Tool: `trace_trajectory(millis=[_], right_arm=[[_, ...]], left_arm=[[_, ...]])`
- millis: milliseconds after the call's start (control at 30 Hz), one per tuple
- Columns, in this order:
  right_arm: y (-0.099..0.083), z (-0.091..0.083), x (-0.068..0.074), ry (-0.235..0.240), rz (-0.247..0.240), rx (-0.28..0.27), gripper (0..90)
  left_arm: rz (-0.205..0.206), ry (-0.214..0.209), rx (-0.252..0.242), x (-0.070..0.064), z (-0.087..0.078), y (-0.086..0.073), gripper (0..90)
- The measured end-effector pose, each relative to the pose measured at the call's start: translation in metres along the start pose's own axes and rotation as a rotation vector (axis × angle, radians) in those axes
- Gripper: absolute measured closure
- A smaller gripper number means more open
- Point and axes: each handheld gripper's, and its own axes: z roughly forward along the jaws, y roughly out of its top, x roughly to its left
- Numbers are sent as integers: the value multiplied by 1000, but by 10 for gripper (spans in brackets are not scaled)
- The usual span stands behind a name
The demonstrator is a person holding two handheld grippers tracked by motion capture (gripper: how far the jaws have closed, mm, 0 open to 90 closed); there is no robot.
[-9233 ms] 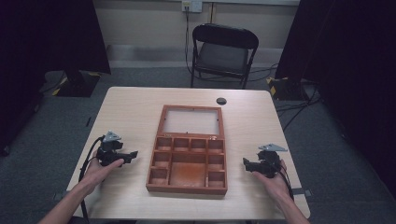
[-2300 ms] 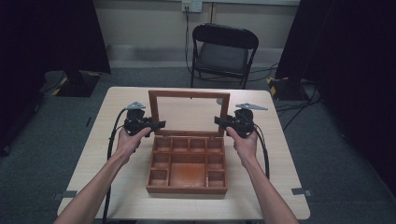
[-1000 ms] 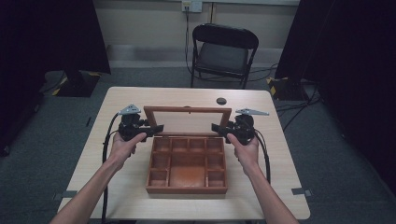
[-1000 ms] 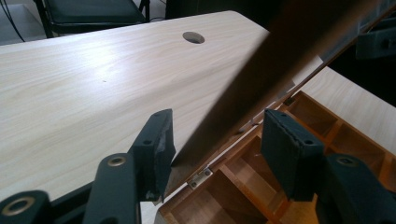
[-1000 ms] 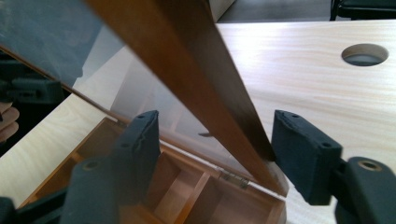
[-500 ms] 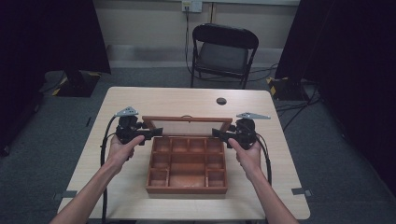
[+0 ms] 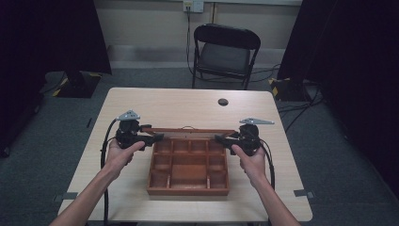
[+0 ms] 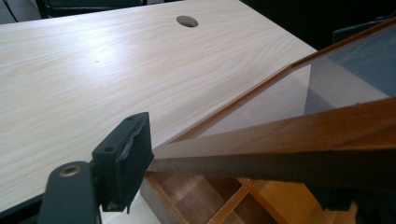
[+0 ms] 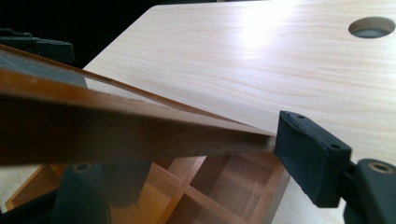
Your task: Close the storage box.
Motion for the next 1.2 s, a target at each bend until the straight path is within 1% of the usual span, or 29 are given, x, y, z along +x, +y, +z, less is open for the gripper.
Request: trace_trajectory(millis=[67, 133, 167, 267, 333, 400, 500, 567, 633, 667, 700, 733, 767, 833, 933, 967, 1000, 1033, 1067, 1100, 1133, 1200], right_arm=[[-2, -1, 0, 2, -5, 16, 299], [-5, -3, -1, -1, -3, 28, 296], [-8, -5, -2, -4, -3, 25, 297], [-10, -7, -3, -3, -1, 29, 297], [-12, -12, -3, -3, 2, 39, 304], [-13, -15, -5, 2, 16, 45, 307], [-17, -25, -10, -29, 13, 44, 311], [-18, -31, -14, -47, 18, 34, 314], [-18, -36, -17, -67, 18, 27, 320], [-17, -38, -19, -67, 28, 18, 317], [-17, -39, -20, -58, 39, 14, 314], [-15, -40, -21, -47, 52, 13, 313], [-14, -41, -22, -49, 54, 14, 313], [-11, -43, -22, -51, 45, 3, 314], [-4, -45, -20, -74, 18, -7, 335], [-2, -46, -19, -70, 15, -15, 338], [2, -47, -18, -86, 16, -16, 337], [4, -48, -17, -102, 14, -14, 340], [8, -49, -16, -106, 3, 0, 353], [12, -50, -15, -95, -7, 13, 364], [15, -52, -13, -94, -12, 6, 380], [22, -54, -10, -68, -18, -16, 397]], left_arm=[[8, -5, 18, -1, -1, 0, 228], [9, -14, 23, -2, -1, -3, 231], [-1, -18, 16, -2, -1, -4, 231], [-4, -21, 11, -2, -1, -6, 231], [-4, -17, 6, -3, -1, -5, 232], [-6, -16, -5, -3, -1, -4, 233], [-9, -13, -5, -4, -1, -4, 236], [-4, -15, -3, -4, -2, -5, 235], [-5, -17, -11, -5, -3, -5, 236], [0, -15, -11, -5, -3, -5, 236], [-8, -14, -22, -6, -4, -6, 235], [-10, -9, -26, -7, -4, -6, 236], [-5, -6, -26, -7, -4, -7, 236], [3, 1, -24, -8, -5, -7, 234], [16, 1, -11, -10, -6, -7, 230], [16, 1, -6, -11, -6, -8, 230], [16, -3, -5, -11, -6, -8, 226], [17, -1, -7, -12, -6, -9, 221], [19, 1, -5, -12, -6, -10, 214], [18, -1, 1, -12, -6, -11, 202], [15, 0, 1, -12, -6, -12, 192], [1, -2, -6, -12, -6, -15, 180]])
